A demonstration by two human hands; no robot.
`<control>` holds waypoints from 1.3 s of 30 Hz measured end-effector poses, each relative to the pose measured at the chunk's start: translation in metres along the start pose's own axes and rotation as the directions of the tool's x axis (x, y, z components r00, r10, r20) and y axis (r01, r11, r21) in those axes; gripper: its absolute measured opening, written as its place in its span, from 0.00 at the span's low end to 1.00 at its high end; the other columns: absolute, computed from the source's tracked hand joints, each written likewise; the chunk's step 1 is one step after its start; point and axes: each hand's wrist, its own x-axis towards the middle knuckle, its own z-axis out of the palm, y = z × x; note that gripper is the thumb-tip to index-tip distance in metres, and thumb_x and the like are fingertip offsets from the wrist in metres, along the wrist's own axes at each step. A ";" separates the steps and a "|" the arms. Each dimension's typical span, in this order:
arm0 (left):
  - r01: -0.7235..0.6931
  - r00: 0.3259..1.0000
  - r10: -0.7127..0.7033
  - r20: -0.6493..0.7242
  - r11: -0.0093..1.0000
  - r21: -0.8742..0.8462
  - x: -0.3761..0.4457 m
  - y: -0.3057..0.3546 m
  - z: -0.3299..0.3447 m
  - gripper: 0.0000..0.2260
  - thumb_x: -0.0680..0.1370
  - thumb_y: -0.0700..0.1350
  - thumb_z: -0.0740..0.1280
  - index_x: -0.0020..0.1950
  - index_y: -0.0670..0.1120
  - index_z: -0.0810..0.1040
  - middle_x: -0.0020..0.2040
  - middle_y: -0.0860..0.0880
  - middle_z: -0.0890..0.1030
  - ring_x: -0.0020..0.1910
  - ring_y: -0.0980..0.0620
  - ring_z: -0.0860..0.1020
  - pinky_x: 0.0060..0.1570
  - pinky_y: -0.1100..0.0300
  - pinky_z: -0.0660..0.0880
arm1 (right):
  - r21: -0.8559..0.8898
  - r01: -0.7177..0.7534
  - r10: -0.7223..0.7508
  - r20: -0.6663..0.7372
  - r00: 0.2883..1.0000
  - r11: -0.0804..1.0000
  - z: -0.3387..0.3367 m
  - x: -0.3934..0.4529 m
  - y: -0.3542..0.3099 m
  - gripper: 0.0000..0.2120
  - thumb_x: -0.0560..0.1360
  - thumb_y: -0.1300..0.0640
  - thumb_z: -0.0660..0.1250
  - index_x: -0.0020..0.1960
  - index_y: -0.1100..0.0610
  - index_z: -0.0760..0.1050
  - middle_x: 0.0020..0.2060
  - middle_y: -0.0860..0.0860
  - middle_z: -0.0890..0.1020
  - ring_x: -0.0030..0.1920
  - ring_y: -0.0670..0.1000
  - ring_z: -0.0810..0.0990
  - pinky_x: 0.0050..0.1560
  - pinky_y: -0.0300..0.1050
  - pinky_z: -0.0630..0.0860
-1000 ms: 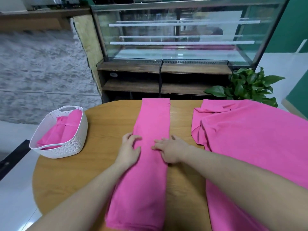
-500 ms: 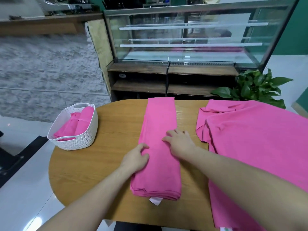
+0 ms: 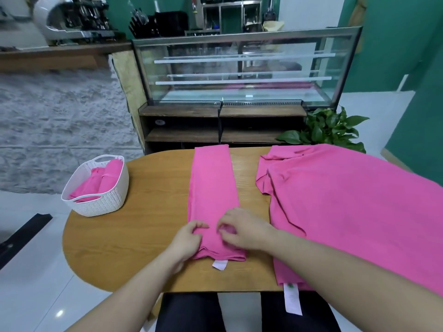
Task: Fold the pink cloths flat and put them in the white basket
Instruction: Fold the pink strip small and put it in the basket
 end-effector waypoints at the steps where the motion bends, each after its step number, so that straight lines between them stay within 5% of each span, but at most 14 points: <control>1: 0.035 0.999 -0.036 -0.011 0.998 -0.060 -0.004 -0.002 0.002 0.18 0.79 0.29 0.54 0.57 0.45 0.78 0.36 0.47 0.76 0.23 0.55 0.69 0.23 0.65 0.67 | 0.016 0.020 -0.020 0.006 1.000 1.000 -0.001 -0.007 -0.006 0.14 0.77 0.45 0.64 0.58 0.50 0.78 0.51 0.48 0.80 0.54 0.49 0.74 0.59 0.50 0.71; 6: 0.177 0.982 -0.188 -0.004 0.932 -0.317 -0.022 0.003 0.011 0.19 0.81 0.30 0.49 0.58 0.45 0.77 0.30 0.46 0.73 0.20 0.56 0.66 0.17 0.68 0.62 | -0.212 0.078 -0.063 0.078 0.995 0.974 0.010 -0.039 -0.024 0.27 0.72 0.37 0.66 0.66 0.50 0.69 0.58 0.48 0.78 0.58 0.52 0.73 0.59 0.52 0.70; 10: 0.228 0.973 -0.228 0.047 0.892 -0.390 -0.036 0.010 0.012 0.20 0.81 0.30 0.48 0.59 0.44 0.76 0.35 0.45 0.73 0.21 0.58 0.68 0.16 0.69 0.62 | -0.291 0.025 -0.029 -0.010 1.000 0.956 0.022 -0.056 -0.027 0.16 0.76 0.50 0.63 0.62 0.55 0.70 0.56 0.53 0.78 0.57 0.56 0.76 0.57 0.54 0.72; 15: 0.134 0.991 -0.133 0.021 0.980 -0.144 -0.049 0.005 0.016 0.15 0.82 0.33 0.54 0.60 0.46 0.76 0.37 0.44 0.75 0.22 0.56 0.70 0.17 0.67 0.65 | -0.118 -0.117 0.118 0.002 0.993 0.986 0.019 -0.068 -0.024 0.10 0.79 0.54 0.63 0.54 0.59 0.76 0.52 0.55 0.77 0.56 0.56 0.74 0.58 0.51 0.71; 17: -0.041 0.998 0.045 -0.043 0.996 0.080 -0.048 -0.003 0.018 0.11 0.81 0.36 0.60 0.57 0.49 0.77 0.50 0.43 0.76 0.32 0.55 0.75 0.29 0.68 0.74 | -0.043 -0.162 0.162 -0.011 0.987 0.986 0.017 -0.073 -0.021 0.13 0.80 0.51 0.64 0.55 0.60 0.79 0.52 0.55 0.77 0.56 0.54 0.73 0.60 0.49 0.70; 20: -0.255 0.933 0.346 -0.100 0.831 0.495 -0.056 -0.015 0.019 0.09 0.79 0.50 0.67 0.58 0.57 0.77 0.61 0.52 0.65 0.62 0.53 0.70 0.63 0.61 0.66 | -0.003 -0.192 0.192 0.005 0.981 0.981 0.014 -0.078 -0.020 0.15 0.80 0.48 0.64 0.57 0.59 0.80 0.53 0.54 0.78 0.57 0.54 0.74 0.60 0.49 0.70; 22: -0.417 0.798 0.598 -0.073 0.637 0.648 -0.065 -0.019 0.019 0.11 0.76 0.60 0.66 0.57 0.60 0.77 0.58 0.59 0.65 0.62 0.60 0.63 0.63 0.56 0.60 | -0.002 -0.196 0.196 0.035 0.980 0.981 0.011 -0.082 -0.021 0.15 0.81 0.49 0.63 0.58 0.59 0.80 0.53 0.54 0.79 0.56 0.54 0.75 0.59 0.48 0.70; 24: -0.578 0.703 0.703 0.106 0.479 0.661 -0.074 -0.022 0.018 0.17 0.74 0.64 0.64 0.58 0.58 0.78 0.52 0.62 0.69 0.57 0.61 0.68 0.60 0.57 0.61 | 0.016 -0.209 0.207 0.078 0.975 0.978 0.009 -0.086 -0.023 0.15 0.81 0.49 0.63 0.60 0.59 0.79 0.54 0.55 0.79 0.56 0.55 0.76 0.58 0.48 0.70; 26: -0.640 0.695 0.665 0.274 0.398 0.657 -0.080 -0.025 0.017 0.18 0.75 0.60 0.67 0.62 0.55 0.76 0.50 0.59 0.75 0.53 0.56 0.74 0.57 0.57 0.69 | 0.042 -0.227 0.220 0.135 0.966 0.973 0.008 -0.093 -0.026 0.15 0.81 0.50 0.62 0.60 0.58 0.79 0.54 0.55 0.79 0.55 0.56 0.77 0.57 0.48 0.71; 29: -0.655 0.672 0.668 0.319 0.337 0.676 -0.086 -0.027 0.017 0.10 0.78 0.53 0.66 0.58 0.53 0.78 0.48 0.53 0.81 0.50 0.49 0.79 0.49 0.56 0.72 | 0.056 -0.250 0.235 0.194 0.952 0.967 0.008 -0.100 -0.031 0.13 0.82 0.51 0.60 0.58 0.58 0.79 0.53 0.56 0.79 0.54 0.56 0.77 0.56 0.50 0.73; 33: -0.585 0.757 0.607 0.240 0.467 0.663 -0.093 -0.022 0.021 0.11 0.80 0.55 0.65 0.61 0.56 0.78 0.52 0.54 0.84 0.51 0.51 0.80 0.51 0.56 0.74 | 0.039 -0.295 0.275 0.267 0.924 0.955 0.008 -0.107 -0.034 0.13 0.83 0.52 0.59 0.40 0.49 0.71 0.40 0.49 0.77 0.46 0.54 0.74 0.45 0.46 0.68; 36: -0.580 0.779 0.559 0.283 0.472 0.664 -0.087 -0.020 0.023 0.08 0.80 0.52 0.65 0.58 0.54 0.80 0.51 0.54 0.81 0.50 0.51 0.79 0.52 0.57 0.73 | 0.097 -0.333 0.303 0.238 0.923 0.938 0.010 -0.107 -0.035 0.07 0.81 0.52 0.62 0.54 0.53 0.76 0.47 0.52 0.81 0.49 0.53 0.77 0.49 0.47 0.72; 39: -0.541 0.812 0.528 0.249 0.520 0.661 -0.077 -0.020 0.023 0.08 0.80 0.52 0.67 0.54 0.50 0.82 0.52 0.56 0.70 0.50 0.52 0.76 0.55 0.57 0.72 | 0.181 -0.342 0.322 0.129 0.938 0.922 0.008 -0.108 -0.036 0.14 0.78 0.52 0.67 0.62 0.46 0.73 0.46 0.50 0.81 0.44 0.51 0.77 0.49 0.46 0.75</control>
